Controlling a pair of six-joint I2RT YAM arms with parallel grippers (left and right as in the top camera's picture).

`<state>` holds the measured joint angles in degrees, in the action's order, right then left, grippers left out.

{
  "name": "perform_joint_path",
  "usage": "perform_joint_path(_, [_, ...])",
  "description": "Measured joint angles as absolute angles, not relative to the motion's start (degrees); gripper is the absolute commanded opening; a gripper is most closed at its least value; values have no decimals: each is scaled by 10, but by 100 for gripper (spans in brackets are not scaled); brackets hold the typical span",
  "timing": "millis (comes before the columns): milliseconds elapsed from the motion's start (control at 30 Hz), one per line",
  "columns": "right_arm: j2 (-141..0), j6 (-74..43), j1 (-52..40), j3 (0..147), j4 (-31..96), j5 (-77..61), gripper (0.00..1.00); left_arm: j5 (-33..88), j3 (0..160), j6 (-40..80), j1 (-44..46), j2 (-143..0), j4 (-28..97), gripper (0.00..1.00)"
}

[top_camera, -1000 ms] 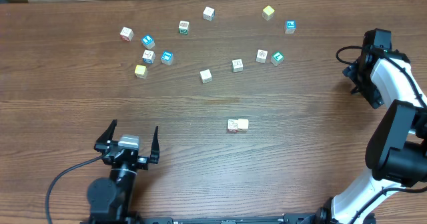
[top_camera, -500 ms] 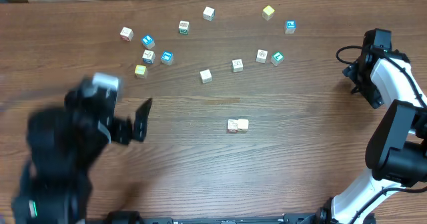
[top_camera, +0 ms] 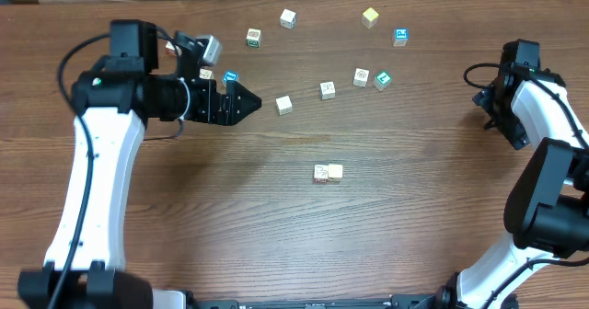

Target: Form a horizontal line

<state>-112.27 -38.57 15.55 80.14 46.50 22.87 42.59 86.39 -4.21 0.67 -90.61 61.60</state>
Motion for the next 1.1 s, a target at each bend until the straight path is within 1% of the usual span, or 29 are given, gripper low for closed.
perform_joint_path(67, [-1123,-386,156,801,465,229,100,452,864,-42,7,-929,633,19])
perform_joint_path(100, [-1123,-386,156,801,465,229,100,462,864,-42,7,-940,641,4])
perform_joint_path(233, [-1123,-385,156,801,465,229,100,482,864,-42,9,-979,673,4])
perform_joint_path(367, [-1123,-385,156,801,465,229,100,467,864,-43,28,-1011,685,4])
perform_joint_path(467, [-1123,-386,156,801,465,229,100,425,864,-27,51,-1026,686,4])
perform_joint_path(800, [-1123,-385,156,801,465,229,100,212,864,75,179,-1055,673,4])
perform_joint_path(1100, [-1123,-385,156,801,465,229,100,125,864,126,263,-1056,623,4])
